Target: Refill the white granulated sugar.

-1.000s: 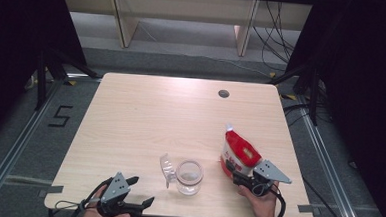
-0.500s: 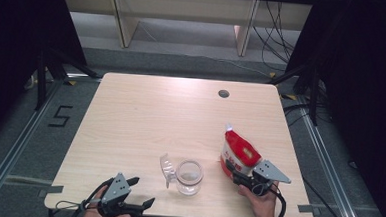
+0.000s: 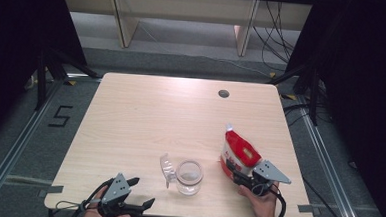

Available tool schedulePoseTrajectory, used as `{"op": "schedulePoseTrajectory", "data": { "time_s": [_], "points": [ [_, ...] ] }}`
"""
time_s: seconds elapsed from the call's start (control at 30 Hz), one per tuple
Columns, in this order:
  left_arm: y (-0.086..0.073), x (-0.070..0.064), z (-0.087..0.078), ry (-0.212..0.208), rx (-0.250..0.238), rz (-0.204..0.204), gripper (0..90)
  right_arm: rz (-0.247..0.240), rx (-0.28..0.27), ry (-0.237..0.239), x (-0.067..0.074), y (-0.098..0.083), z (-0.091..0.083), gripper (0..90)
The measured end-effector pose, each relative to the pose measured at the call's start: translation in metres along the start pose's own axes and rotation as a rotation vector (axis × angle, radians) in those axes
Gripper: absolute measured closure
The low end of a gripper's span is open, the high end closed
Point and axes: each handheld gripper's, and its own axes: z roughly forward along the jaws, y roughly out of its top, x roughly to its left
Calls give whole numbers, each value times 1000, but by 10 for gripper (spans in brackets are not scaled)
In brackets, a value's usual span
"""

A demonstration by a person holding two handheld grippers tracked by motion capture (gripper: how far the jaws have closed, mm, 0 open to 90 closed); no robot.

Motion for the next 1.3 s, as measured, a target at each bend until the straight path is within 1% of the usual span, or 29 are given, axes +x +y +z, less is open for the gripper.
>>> {"op": "schedulePoseTrajectory", "data": {
  "time_s": [0.03,0.1,0.13,0.17,0.2,0.23,0.3,0.33,0.37,0.43,0.5,0.53,0.57,0.6,0.7,0.8,0.83,0.87,0.9,0.93,0.97,1.03,1.07,1.1,1.13,1.17,1.23,1.27,1.3],
  "points": [
    [0,0,0,1,0,-2,173,-16,-6,12,-2,0,1,436],
    [0,0,0,1,1,1,173,-18,-6,12,-2,0,1,434],
    [0,0,0,1,2,1,173,6,-26,12,0,-1,2,432],
    [0,0,0,6,6,3,173,-10,-14,15,-1,-1,1,431],
    [0,0,0,0,3,1,173,-15,3,-10,-2,-2,0,427],
    [0,-1,0,2,5,4,172,1,-25,1,-4,-4,1,422],
    [0,-1,0,-2,-4,1,172,14,-34,6,-4,-5,2,423],
    [0,2,-1,4,14,31,172,-14,-30,21,-5,-4,2,423],
    [0,0,0,-1,-3,0,173,-17,-7,15,-5,-4,1,421],
    [0,0,0,-1,0,-3,173,-19,-18,25,-5,-4,2,414],
    [0,-1,0,3,5,0,173,-23,-14,6,-5,-4,2,405],
    [0,1,0,6,22,25,173,-16,-42,10,-5,-5,4,404],
    [0,0,0,1,6,5,173,-5,-24,18,-4,-5,3,402],
    [0,-1,1,-2,1,1,173,-4,-44,24,-5,-6,4,401],
    [0,-1,0,4,4,-1,173,-9,-45,32,-6,-6,4,401],
    [0,-1,0,4,7,1,173,10,-12,17,-5,-6,3,407],
    [0,0,-1,5,15,15,173,12,-38,23,-5,-6,4,414],
    [0,0,0,1,10,21,173,3,-36,27,-6,-6,4,419],
    [1,1,-1,-1,8,34,173,-9,-14,5,-6,-4,2,422],
    [1,1,-1,-1,6,31,173,20,-18,10,-4,-5,2,425],
    [1,1,0,-6,-4,24,173,16,-8,10,-5,-4,2,429],
    [1,2,-1,3,19,44,173,-1,-2,29,-6,-3,2,434],
    [1,2,-1,3,19,44,172,-1,-2,29,-6,-3,2,434],
    [0,1,-1,3,12,18,173,6,13,8,-5,-2,0,438],
    [0,1,-1,4,13,19,173,22,0,18,-5,-2,0,439],
    [0,0,0,-3,-2,6,173,13,-6,20,-6,-1,0,440],
    [0,0,0,-4,-8,3,173,2,24,16,-5,1,-2,443],
    [0,0,-1,-1,-4,9,175,-18,18,17,-5,2,-3,444],
    [1,0,-1,-2,-4,18,175,10,20,43,-3,2,-3,445]
  ]
}}
